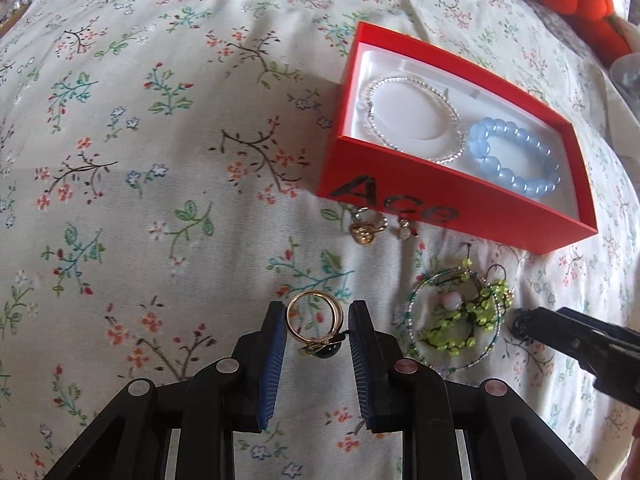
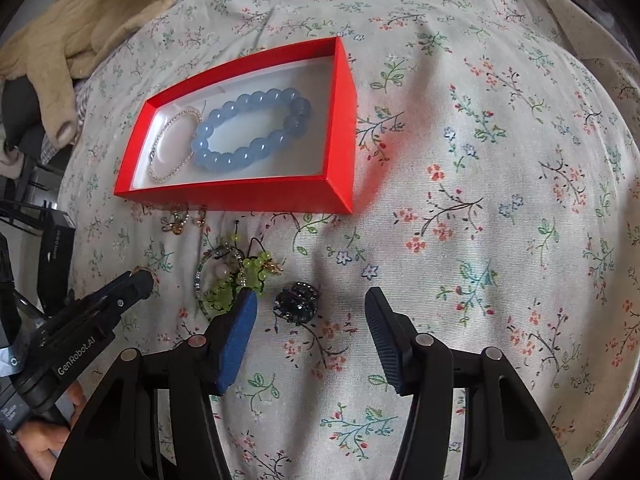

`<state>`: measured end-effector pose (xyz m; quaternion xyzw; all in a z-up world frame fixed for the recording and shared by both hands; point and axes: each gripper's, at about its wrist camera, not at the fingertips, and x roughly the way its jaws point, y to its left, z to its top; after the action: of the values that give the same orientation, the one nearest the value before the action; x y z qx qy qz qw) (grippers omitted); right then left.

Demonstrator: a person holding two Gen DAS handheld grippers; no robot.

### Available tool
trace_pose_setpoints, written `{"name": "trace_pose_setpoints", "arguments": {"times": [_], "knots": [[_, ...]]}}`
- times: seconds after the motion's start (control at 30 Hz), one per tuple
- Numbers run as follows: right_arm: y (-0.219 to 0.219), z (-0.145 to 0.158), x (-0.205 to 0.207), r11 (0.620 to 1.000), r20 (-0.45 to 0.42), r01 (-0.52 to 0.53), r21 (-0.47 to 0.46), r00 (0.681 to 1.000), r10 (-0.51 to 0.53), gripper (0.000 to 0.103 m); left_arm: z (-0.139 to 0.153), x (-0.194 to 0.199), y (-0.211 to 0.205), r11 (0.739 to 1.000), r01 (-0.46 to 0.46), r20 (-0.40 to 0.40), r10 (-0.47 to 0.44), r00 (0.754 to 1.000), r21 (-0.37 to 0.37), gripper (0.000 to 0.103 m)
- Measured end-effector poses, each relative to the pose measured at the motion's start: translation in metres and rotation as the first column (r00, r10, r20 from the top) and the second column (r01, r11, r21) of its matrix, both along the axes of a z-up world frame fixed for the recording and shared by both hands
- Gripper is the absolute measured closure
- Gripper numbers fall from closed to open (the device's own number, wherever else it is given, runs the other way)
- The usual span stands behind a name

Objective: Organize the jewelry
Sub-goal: 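Grasp the gold green-stone ring with the left tool while the right tool grasps the black flower ring, then lower both rings onto the bracelets in the box and open both tools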

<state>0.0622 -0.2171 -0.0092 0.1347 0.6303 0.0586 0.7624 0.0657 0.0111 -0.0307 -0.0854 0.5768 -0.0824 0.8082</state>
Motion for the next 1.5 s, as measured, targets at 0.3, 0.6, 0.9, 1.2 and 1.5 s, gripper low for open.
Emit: {"name": "trace_pose_setpoints", "arguments": {"times": [0.3, 0.6, 0.9, 1.2, 1.5], "knots": [[0.005, -0.016, 0.009, 1.0, -0.04, 0.009, 0.013, 0.999, -0.009, 0.081, 0.002, -0.007, 0.019, 1.0, -0.004, 0.005, 0.004, 1.0, 0.001, 0.077], [-0.006, 0.011, 0.002, 0.999, 0.036, 0.03, 0.034, 0.999, -0.032, 0.081, 0.014, -0.007, 0.023, 0.999, -0.015, 0.035, 0.017, 0.999, -0.035, 0.077], [-0.009, 0.048, -0.001, 0.995, 0.182, 0.025, 0.092, 0.982, -0.042, 0.081, 0.041, 0.002, 0.014, 0.987, 0.014, 0.156, 0.01, 0.988, -0.157, 0.077], [-0.006, 0.054, 0.016, 0.996, 0.255, 0.011, 0.094, 0.966, -0.034, 0.081, 0.049, 0.022, -0.009, 0.979, 0.085, 0.26, -0.035, 0.965, -0.185, 0.077], [-0.011, 0.042, 0.04, 0.993, 0.26, 0.004, 0.115, 0.965, -0.034, 0.081, 0.038, 0.048, -0.029, 0.981, 0.106, 0.281, -0.057, 0.958, -0.162, 0.077]]}}
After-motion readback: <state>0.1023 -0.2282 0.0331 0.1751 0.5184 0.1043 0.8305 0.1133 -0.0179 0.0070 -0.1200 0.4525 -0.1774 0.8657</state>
